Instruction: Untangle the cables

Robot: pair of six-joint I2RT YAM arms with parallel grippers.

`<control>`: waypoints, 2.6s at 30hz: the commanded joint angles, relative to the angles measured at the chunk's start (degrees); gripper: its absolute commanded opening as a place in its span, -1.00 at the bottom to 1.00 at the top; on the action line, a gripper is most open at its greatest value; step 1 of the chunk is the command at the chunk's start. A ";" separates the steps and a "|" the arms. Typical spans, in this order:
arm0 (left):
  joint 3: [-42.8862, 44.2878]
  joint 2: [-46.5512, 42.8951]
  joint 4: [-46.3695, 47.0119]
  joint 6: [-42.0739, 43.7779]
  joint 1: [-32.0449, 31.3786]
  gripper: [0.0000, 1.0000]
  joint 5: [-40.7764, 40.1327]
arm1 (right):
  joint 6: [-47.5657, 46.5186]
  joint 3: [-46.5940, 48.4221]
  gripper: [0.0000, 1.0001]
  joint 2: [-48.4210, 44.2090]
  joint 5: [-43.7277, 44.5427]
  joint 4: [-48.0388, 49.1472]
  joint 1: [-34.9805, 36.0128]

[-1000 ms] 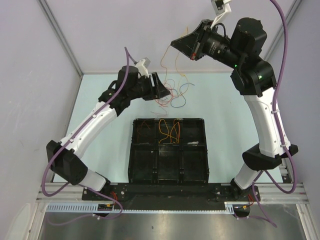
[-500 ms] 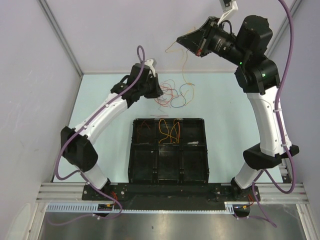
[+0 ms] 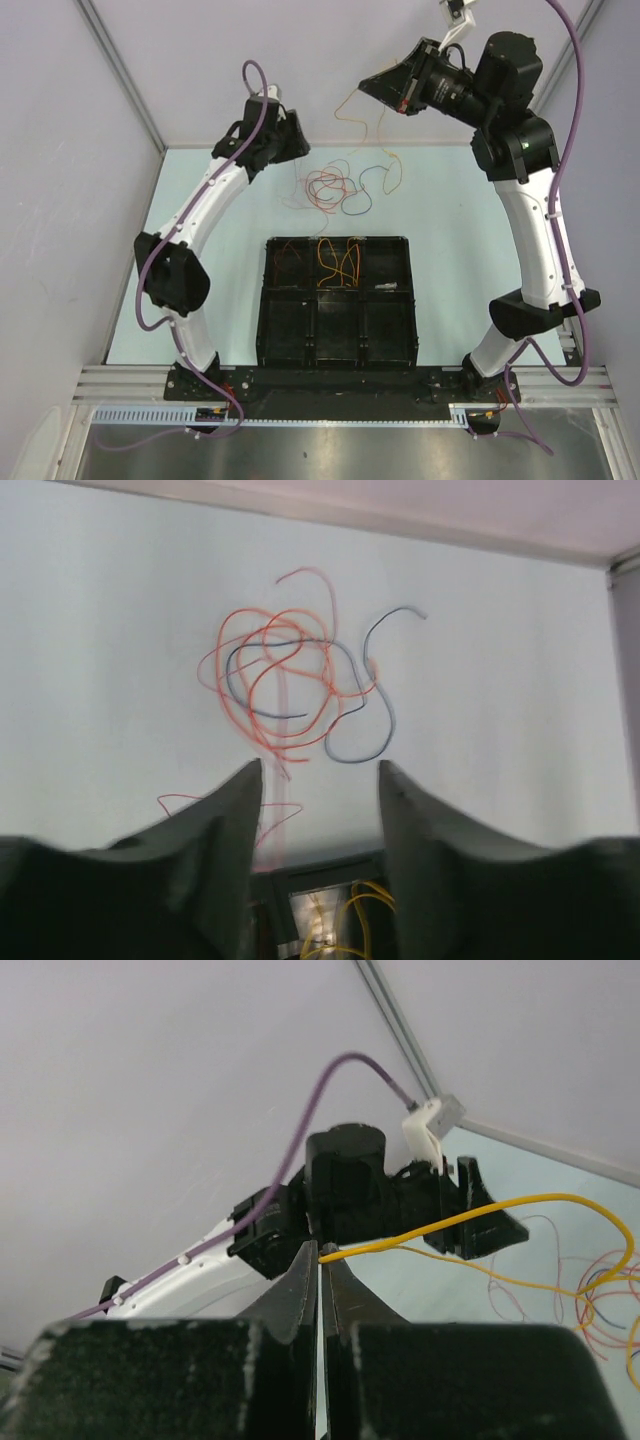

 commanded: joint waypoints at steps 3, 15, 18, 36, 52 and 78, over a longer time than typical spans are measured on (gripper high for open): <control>8.48 1.01 2.07 -5.07 -0.02 0.92 -0.86 | 0.79 -3.49 -1.00 -3.15 -2.00 -0.87 0.95; 5.59 -4.69 -2.15 -6.57 0.77 0.87 0.11 | -0.09 -14.22 -1.00 -7.98 -0.77 -5.00 6.66; 2.43 -7.59 -2.16 -6.57 0.77 0.84 0.20 | -0.62 -17.64 -1.00 -9.38 0.02 -5.97 8.68; -14.90 -19.12 1.01 -6.48 1.12 0.76 2.82 | 1.84 -37.41 -1.00 -14.57 6.35 -4.13 16.77; -15.52 -20.96 -0.22 -4.99 1.30 0.72 3.54 | -6.59 -45.16 -1.00 -6.58 9.69 -11.68 16.68; -19.38 -24.57 -0.75 -6.57 1.65 0.70 3.98 | -14.59 -51.75 -1.00 9.50 15.14 -10.89 16.77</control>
